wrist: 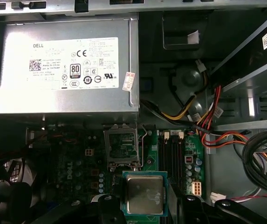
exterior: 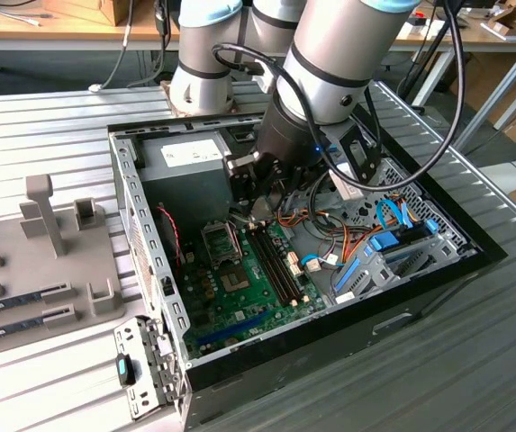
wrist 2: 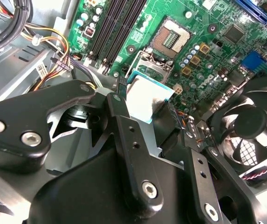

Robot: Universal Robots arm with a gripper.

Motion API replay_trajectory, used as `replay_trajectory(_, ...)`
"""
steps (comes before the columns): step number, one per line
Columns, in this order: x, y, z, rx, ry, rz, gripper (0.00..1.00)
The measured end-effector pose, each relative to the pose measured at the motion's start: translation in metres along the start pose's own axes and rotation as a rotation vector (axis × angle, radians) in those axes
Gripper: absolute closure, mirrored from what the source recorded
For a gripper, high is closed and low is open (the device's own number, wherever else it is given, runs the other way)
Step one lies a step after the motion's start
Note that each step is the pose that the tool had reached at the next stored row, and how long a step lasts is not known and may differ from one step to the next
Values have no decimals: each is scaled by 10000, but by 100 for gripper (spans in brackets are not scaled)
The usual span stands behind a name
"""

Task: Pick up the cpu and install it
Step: 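Pick up the cpu and move it towards the insertion slot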

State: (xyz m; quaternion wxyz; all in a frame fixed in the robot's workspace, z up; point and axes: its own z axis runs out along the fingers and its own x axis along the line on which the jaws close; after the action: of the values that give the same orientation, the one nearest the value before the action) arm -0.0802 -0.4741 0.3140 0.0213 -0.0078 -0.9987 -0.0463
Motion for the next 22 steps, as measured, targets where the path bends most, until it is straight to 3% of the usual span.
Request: replay_trajectory(22, -4, -11, 92, 8, 0, 0, 53)
